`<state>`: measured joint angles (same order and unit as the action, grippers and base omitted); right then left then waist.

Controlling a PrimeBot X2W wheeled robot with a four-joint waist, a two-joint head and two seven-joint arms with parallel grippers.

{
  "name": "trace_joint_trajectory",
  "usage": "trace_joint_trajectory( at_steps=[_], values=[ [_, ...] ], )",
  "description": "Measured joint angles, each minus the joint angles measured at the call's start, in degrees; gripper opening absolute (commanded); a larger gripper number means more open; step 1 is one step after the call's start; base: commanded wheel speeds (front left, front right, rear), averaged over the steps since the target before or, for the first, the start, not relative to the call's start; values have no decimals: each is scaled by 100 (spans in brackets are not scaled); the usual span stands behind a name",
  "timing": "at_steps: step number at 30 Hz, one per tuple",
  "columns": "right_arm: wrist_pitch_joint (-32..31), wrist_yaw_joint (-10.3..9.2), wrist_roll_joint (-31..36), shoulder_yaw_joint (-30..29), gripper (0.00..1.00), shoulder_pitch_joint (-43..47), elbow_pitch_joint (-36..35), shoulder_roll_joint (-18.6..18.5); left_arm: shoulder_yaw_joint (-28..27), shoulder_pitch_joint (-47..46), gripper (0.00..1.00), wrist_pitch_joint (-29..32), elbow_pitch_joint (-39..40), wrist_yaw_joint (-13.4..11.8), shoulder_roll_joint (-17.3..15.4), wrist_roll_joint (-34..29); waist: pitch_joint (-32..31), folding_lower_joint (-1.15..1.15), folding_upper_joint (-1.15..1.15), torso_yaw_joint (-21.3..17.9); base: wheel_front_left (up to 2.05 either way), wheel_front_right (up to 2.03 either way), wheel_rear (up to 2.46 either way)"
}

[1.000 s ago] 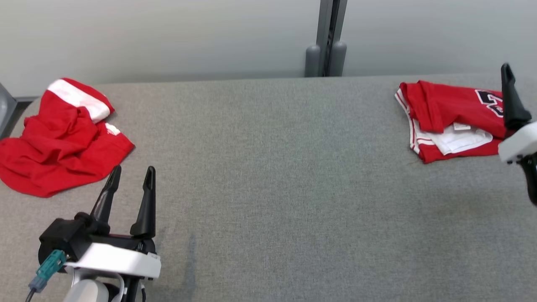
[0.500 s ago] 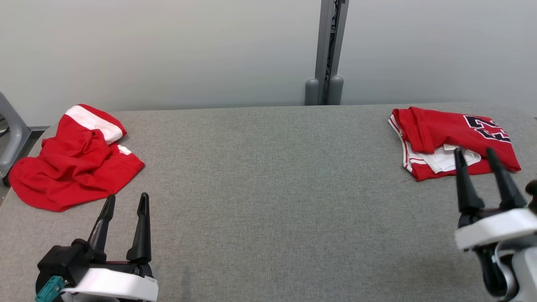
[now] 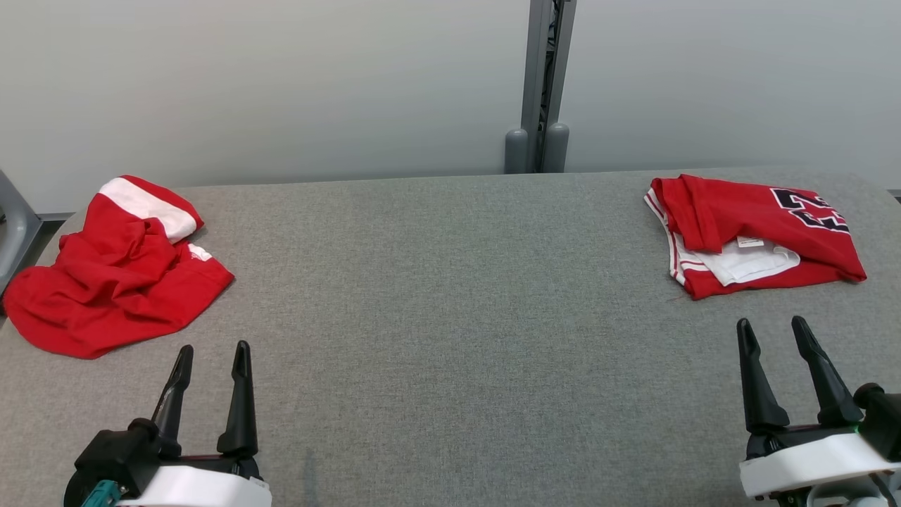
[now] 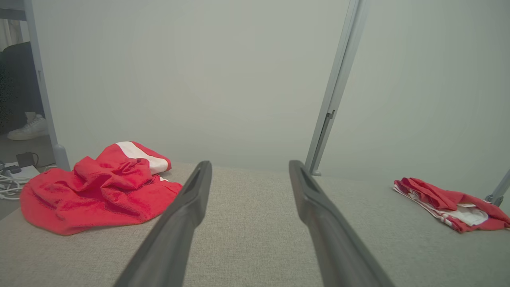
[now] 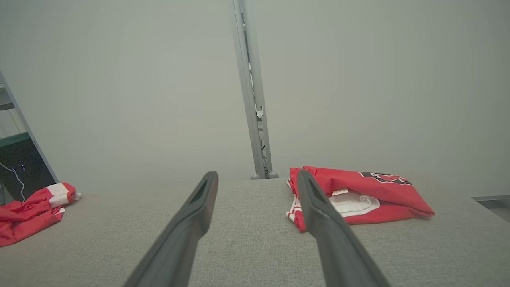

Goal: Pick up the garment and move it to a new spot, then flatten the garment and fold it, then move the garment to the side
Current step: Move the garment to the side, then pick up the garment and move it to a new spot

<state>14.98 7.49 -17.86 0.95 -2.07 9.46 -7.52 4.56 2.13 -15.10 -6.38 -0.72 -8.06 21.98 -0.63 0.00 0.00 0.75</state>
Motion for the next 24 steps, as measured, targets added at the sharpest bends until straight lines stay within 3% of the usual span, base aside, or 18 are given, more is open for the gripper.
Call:
trace_joint_trajectory(
  at_steps=[24],
  values=[
    [0,0,353,40,100,114,-3,229,-221,2,100,-4,-227,352,314,-390,-26,0,0,71,0,0,0]
  ],
)
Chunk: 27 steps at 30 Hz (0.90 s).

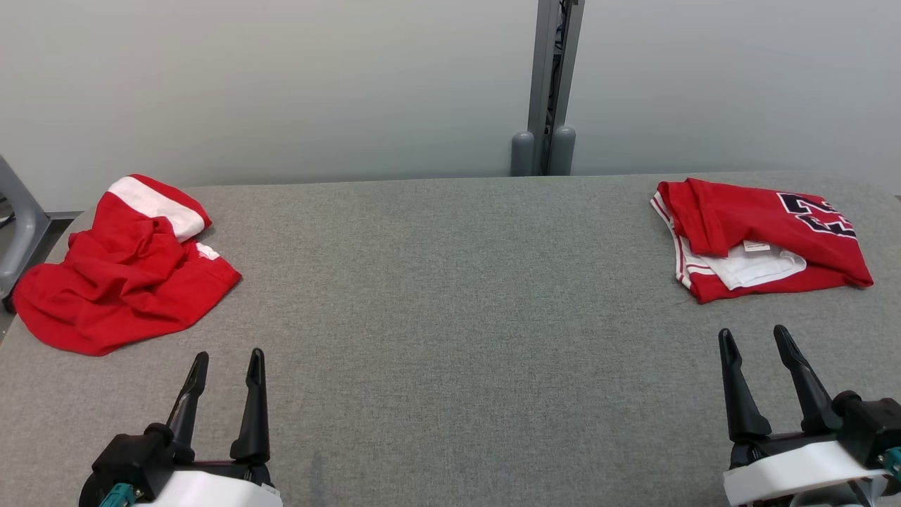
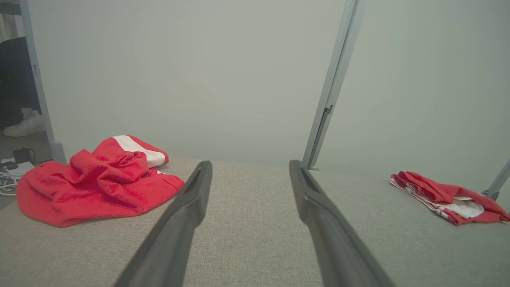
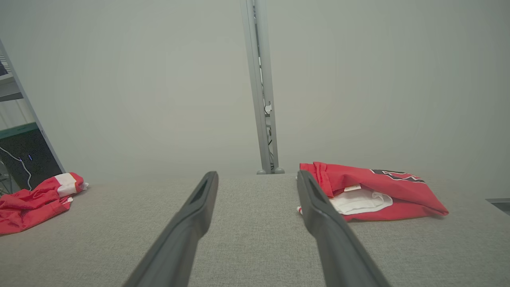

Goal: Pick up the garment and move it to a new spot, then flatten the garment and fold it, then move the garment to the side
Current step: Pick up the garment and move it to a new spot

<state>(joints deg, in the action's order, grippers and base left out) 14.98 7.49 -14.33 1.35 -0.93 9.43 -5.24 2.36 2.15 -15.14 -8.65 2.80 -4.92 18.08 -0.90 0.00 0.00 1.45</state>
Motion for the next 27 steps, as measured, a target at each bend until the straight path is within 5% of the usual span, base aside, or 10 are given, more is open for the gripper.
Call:
trace_joint_trajectory(
  at_steps=[13,27],
  values=[
    [0,0,-22,81,100,-9,41,16,-118,-17,100,0,-79,69,55,-54,-6,0,0,141,0,0,0],
    [0,0,-126,307,100,-88,223,48,-249,-113,100,0,-235,65,47,-96,-3,0,0,1004,0,0,0]
  ],
)
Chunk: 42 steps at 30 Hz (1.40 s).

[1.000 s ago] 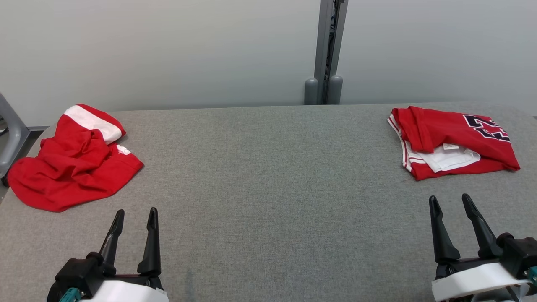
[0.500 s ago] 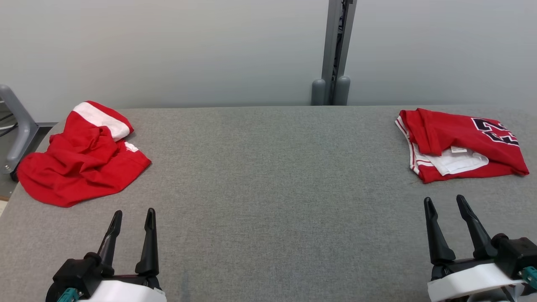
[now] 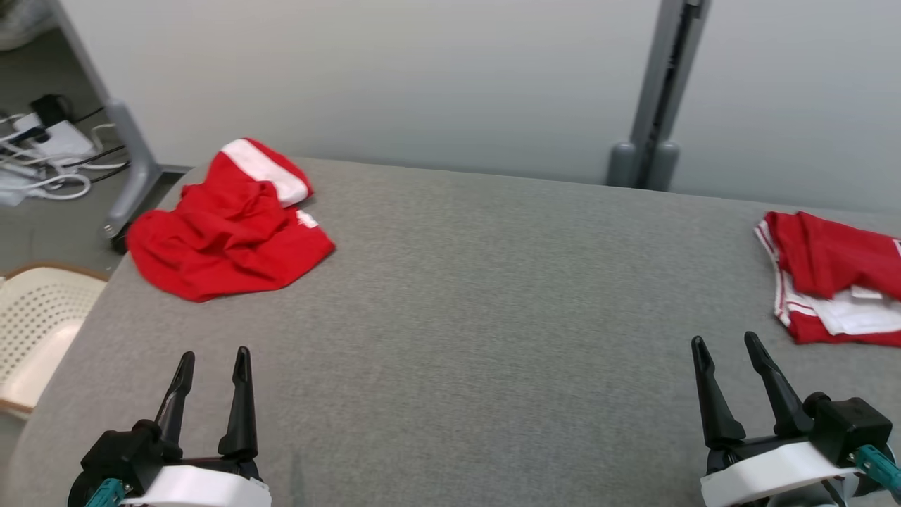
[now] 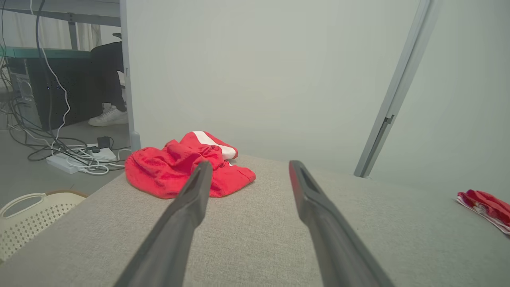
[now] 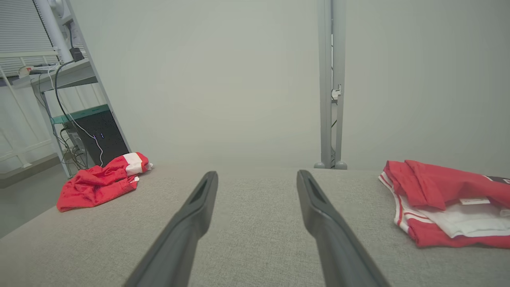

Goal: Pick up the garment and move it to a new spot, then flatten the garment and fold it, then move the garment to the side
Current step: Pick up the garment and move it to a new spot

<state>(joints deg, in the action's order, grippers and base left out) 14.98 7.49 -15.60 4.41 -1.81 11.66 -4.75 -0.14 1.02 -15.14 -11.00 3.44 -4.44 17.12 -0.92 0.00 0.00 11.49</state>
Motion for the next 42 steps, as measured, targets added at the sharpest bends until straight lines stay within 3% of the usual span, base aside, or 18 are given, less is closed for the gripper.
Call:
trace_joint_trajectory(
  at_steps=[12,21,33,42],
  values=[
    [0,0,-120,237,100,-93,167,38,-13,-4,100,0,-69,-34,-53,0,-27,0,0,963,0,0,0],
    [0,0,-179,359,100,-147,230,76,-8,-4,100,49,-56,-49,-157,10,-38,0,0,1436,0,0,0],
    [0,0,-199,511,100,-213,269,80,-5,-4,100,58,16,-100,-222,62,-7,0,0,1415,0,0,0],
    [0,0,-185,568,100,-316,269,26,-29,-486,100,485,190,-47,-630,59,103,0,0,1181,0,0,0]
  ],
)
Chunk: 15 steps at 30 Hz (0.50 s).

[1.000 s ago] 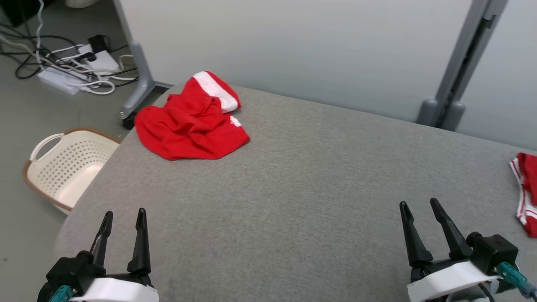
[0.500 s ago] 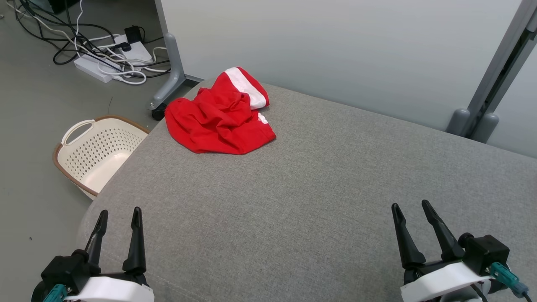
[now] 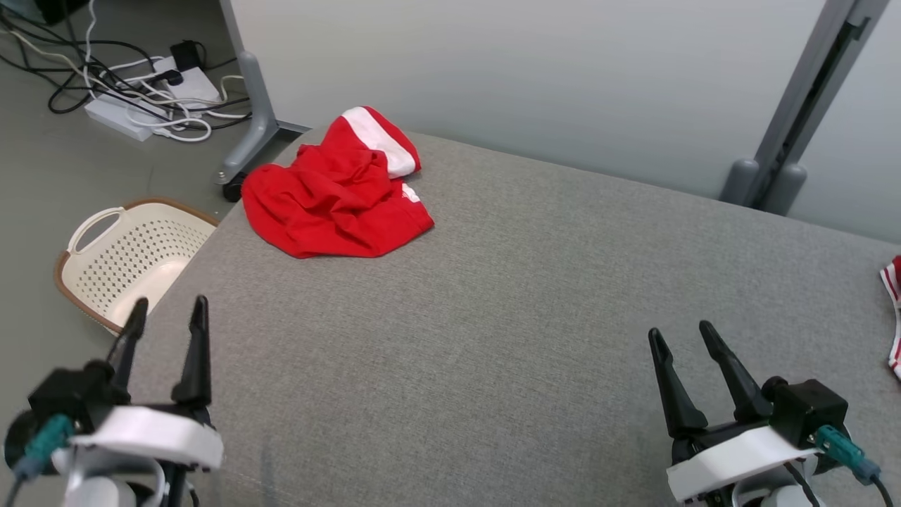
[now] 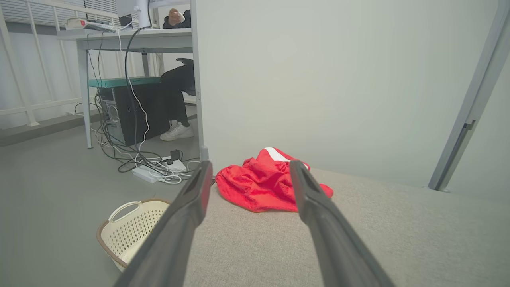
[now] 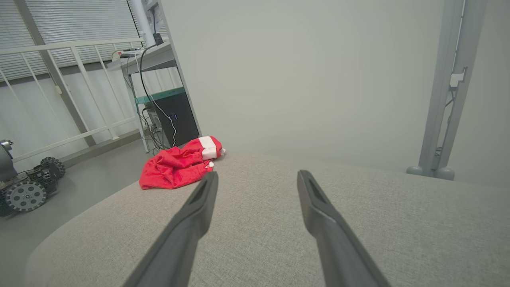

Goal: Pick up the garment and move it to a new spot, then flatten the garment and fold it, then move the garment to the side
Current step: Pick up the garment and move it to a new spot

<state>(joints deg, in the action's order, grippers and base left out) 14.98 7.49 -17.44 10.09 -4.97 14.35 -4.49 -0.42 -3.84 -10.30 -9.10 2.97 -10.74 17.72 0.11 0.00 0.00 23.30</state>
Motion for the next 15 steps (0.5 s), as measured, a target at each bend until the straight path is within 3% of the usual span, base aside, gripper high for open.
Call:
trace_joint_trajectory(
  at_steps=[15],
  values=[
    [0,0,169,82,100,-539,-371,-60,-274,-2059,100,1222,-875,261,-1017,474,703,0,0,-837,0,0,0]
  ],
)
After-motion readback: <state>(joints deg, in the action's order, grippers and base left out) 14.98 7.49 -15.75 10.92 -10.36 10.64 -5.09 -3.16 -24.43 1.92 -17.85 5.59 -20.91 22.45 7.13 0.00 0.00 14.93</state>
